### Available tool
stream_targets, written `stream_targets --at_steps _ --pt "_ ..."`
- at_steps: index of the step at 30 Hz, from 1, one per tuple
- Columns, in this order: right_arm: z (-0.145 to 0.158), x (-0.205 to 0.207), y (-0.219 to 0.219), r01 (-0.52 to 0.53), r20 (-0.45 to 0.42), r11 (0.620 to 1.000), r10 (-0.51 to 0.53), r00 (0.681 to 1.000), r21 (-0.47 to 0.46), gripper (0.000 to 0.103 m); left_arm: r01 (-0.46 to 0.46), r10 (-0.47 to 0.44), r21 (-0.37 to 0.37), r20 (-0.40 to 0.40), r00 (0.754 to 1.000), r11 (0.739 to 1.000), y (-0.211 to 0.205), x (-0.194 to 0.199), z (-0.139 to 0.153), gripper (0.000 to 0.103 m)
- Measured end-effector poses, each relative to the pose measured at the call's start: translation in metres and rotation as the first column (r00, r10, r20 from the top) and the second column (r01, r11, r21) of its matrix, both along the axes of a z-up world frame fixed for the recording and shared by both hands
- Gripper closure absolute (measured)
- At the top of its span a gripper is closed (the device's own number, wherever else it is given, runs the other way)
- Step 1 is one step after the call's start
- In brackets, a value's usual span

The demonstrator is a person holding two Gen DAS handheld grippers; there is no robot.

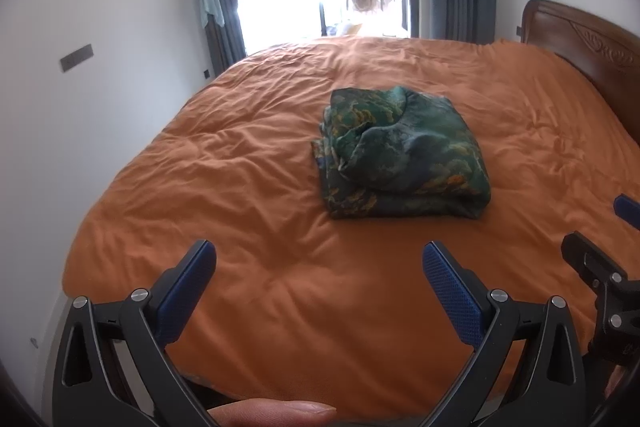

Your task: Fold large clothes

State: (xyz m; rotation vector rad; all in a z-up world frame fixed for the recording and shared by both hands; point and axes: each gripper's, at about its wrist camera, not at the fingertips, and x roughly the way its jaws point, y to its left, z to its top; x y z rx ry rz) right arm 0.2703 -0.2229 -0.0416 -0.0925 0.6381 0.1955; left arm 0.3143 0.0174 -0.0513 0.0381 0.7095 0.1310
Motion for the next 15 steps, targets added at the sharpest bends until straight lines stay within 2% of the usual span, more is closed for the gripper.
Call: stream_targets --at_steps 15 --pt "-0.0027 0.0019 0.0004 0.008 -0.015 1.0 -0.008 1.0 -0.002 0.0 0.014 -0.014 0.003 -0.021 1.0 1.0 0.0008 0.0055 -0.0048 0.0"
